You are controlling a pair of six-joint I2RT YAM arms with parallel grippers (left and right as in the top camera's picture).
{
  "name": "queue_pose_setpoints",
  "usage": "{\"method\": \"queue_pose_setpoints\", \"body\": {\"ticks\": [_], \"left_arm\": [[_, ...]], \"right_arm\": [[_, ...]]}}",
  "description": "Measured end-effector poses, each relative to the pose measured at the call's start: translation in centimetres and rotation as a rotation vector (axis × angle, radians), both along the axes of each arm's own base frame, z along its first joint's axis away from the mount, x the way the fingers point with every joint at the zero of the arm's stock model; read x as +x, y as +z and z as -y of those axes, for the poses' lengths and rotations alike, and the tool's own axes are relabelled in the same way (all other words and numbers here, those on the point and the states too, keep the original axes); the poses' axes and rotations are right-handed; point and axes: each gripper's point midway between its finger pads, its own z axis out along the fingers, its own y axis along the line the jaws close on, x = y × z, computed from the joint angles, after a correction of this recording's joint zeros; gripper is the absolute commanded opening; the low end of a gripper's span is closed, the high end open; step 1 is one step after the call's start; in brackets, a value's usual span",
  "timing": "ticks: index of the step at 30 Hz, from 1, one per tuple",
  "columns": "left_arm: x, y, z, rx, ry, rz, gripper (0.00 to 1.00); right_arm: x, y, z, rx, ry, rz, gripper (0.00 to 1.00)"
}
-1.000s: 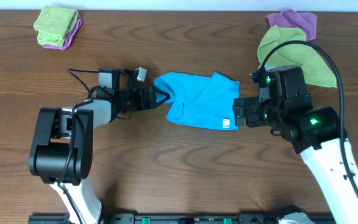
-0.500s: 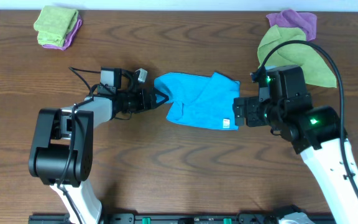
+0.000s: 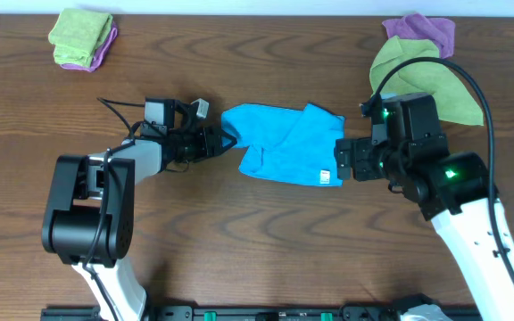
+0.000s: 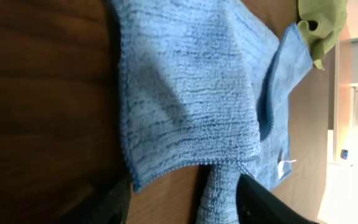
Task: Fold the cloth
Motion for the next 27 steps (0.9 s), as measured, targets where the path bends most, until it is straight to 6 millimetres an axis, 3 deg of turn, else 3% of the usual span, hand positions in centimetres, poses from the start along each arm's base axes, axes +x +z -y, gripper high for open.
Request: {"method": "queue_pose_setpoints", "body": {"ticks": [18, 21, 23, 24, 27], "left_arm": [[0.3, -0.4, 0.8, 0.029, 0.011, 0.015, 0.45], [0.4, -0.6, 1.1, 0.047, 0.018, 0.015, 0.34], [0.4, -0.8, 1.0, 0.057, 0.029, 0.007, 0.20], [0.3, -1.1, 0.9, 0.066, 0.031, 0.003, 0.08], [0.1, -1.7, 0.7, 0.073, 0.043, -0.021, 0.06]], "right_arm": [[0.0, 0.0, 0.0, 0.000, 0.000, 0.000, 0.97], [0.0, 0.0, 0.0, 0.000, 0.000, 0.000, 0.97], [0.0, 0.0, 0.0, 0.000, 0.000, -0.001, 0.97], [0.0, 0.0, 0.0, 0.000, 0.000, -0.001, 0.96], [0.0, 0.0, 0.0, -0.001, 0.000, -0.002, 0.96]]}}
